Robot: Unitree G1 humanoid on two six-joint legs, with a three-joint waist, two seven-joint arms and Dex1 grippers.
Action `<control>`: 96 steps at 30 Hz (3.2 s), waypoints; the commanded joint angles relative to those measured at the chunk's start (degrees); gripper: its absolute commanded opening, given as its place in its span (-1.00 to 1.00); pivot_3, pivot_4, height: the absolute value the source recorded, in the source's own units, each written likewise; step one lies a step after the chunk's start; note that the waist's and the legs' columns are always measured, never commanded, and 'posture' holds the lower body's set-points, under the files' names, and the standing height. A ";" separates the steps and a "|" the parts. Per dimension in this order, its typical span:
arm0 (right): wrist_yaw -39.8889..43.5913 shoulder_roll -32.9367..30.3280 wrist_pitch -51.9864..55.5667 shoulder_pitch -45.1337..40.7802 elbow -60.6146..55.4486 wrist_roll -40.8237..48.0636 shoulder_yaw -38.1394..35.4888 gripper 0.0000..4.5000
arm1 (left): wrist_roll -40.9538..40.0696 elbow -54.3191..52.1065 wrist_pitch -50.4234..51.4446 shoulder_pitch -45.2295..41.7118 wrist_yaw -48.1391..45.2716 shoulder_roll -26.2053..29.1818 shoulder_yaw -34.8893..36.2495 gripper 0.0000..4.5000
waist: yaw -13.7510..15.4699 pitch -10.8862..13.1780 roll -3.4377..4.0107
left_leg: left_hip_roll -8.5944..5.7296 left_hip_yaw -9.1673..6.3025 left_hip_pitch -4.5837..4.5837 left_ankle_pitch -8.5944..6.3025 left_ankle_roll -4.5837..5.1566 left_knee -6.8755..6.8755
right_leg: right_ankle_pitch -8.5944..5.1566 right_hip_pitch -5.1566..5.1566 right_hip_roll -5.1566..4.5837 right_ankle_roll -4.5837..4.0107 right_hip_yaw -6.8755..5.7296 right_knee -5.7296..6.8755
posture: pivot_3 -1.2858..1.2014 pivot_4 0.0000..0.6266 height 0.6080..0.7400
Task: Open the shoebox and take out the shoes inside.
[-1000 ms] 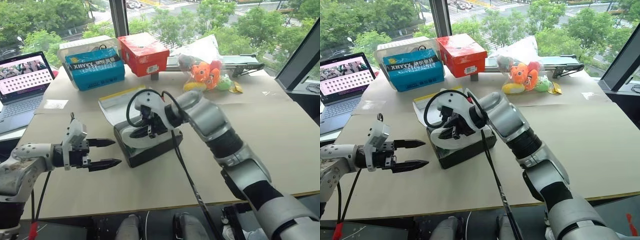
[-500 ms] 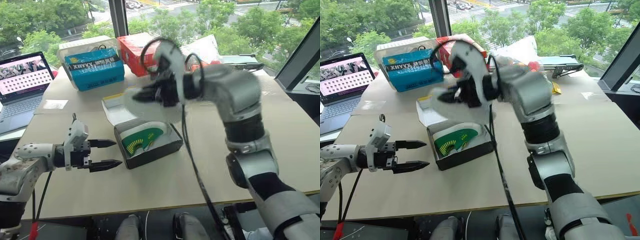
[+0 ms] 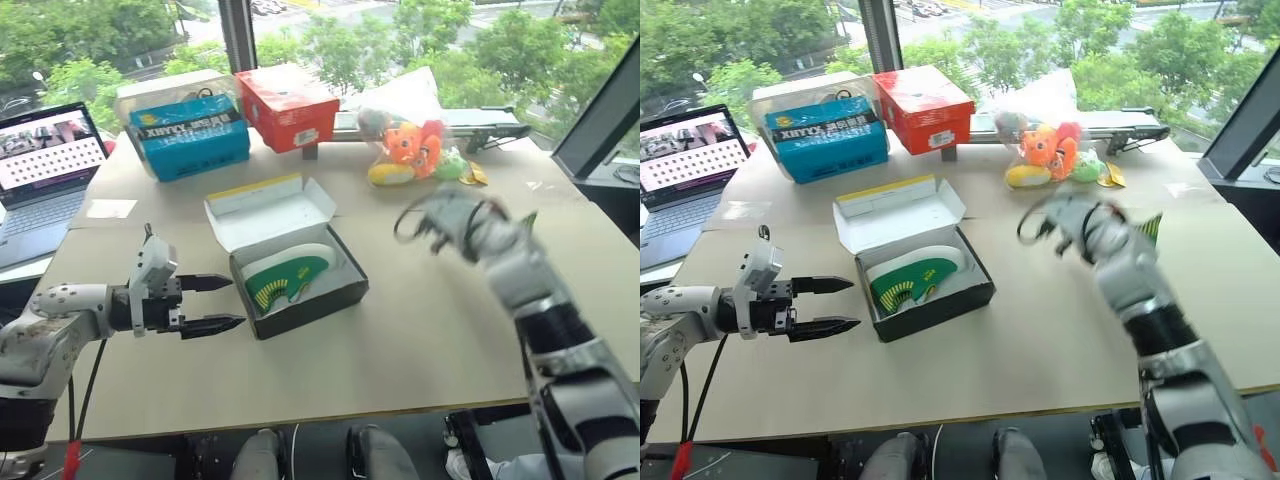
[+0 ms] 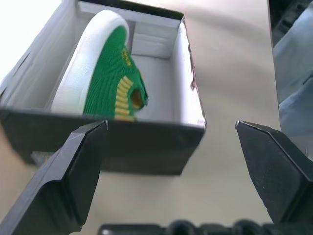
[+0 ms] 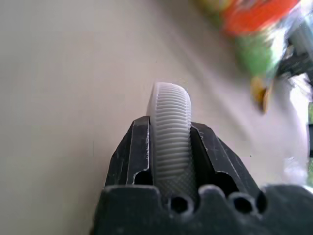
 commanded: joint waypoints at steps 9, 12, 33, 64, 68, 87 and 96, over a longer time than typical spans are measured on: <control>-11.92 5.61 -6.51 2.43 6.67 -6.77 -3.17 -0.50 | 0.61 0.45 -0.87 -2.07 -1.10 -0.08 -0.40 1.00 | -0.38 0.03 -0.09 | 0.00 -0.22 0.13 0.02 -0.34 0.04 | 0.00 0.21 0.10 -0.01 -0.18 0.05 | 0.03 -0.52 0.99; -10.99 7.76 -5.68 3.63 5.72 -3.83 -6.09 -0.02 | 0.81 0.64 -0.90 -2.26 -1.23 -0.14 -0.45 1.00 | -0.36 0.00 -0.16 | -0.02 -0.22 0.13 0.13 -0.15 0.04 | 0.00 0.24 0.09 0.00 -0.15 -0.02 | 0.03 -0.52 0.99; 16.97 6.59 25.82 -14.60 -19.02 24.93 -19.11 0.87 | 1.16 1.56 -0.79 -3.34 -2.78 0.64 0.33 1.00 | 0.95 0.02 -0.13 | 0.02 -0.33 0.11 0.13 -0.13 0.04 | 0.00 0.16 0.10 -0.03 -0.19 0.06 | 0.03 -0.52 0.99; 44.33 20.29 -20.58 -28.21 33.47 10.12 7.81 0.95 | -0.35 -3.61 0.55 2.98 -0.33 0.75 4.37 1.00 | 0.95 0.03 -0.15 | 0.07 -0.12 0.04 0.15 -0.16 0.17 | -0.02 0.16 0.13 -0.10 -0.30 0.20 | 0.03 -0.52 0.99; 44.09 21.16 -19.76 -28.23 33.80 9.66 6.52 0.65 | -0.33 -3.51 0.55 2.77 -0.11 0.71 4.21 1.00 | 0.97 0.02 -0.16 | 0.06 -0.12 0.04 0.15 -0.16 0.18 | -0.01 0.17 0.11 -0.11 -0.30 0.20 | 0.03 -0.52 0.99; 44.46 19.90 -12.33 -30.49 23.45 11.36 0.79 -0.77 | 0.33 -2.13 -0.07 0.91 -0.34 0.28 2.56 1.00 | 0.93 0.03 -0.16 | 0.07 -0.11 0.04 0.15 -0.16 0.17 | -0.01 0.15 0.13 -0.11 -0.29 0.20 | 0.03 -0.52 0.99; 44.07 18.37 -10.52 -29.63 18.06 14.21 -2.77 -0.77 | 0.43 -2.00 0.07 0.43 -0.56 0.36 2.28 1.00 | 0.98 0.03 -0.16 | 0.07 -0.11 0.05 0.15 -0.17 0.17 | -0.01 0.15 0.12 -0.11 -0.30 0.20 | 0.03 -0.52 0.99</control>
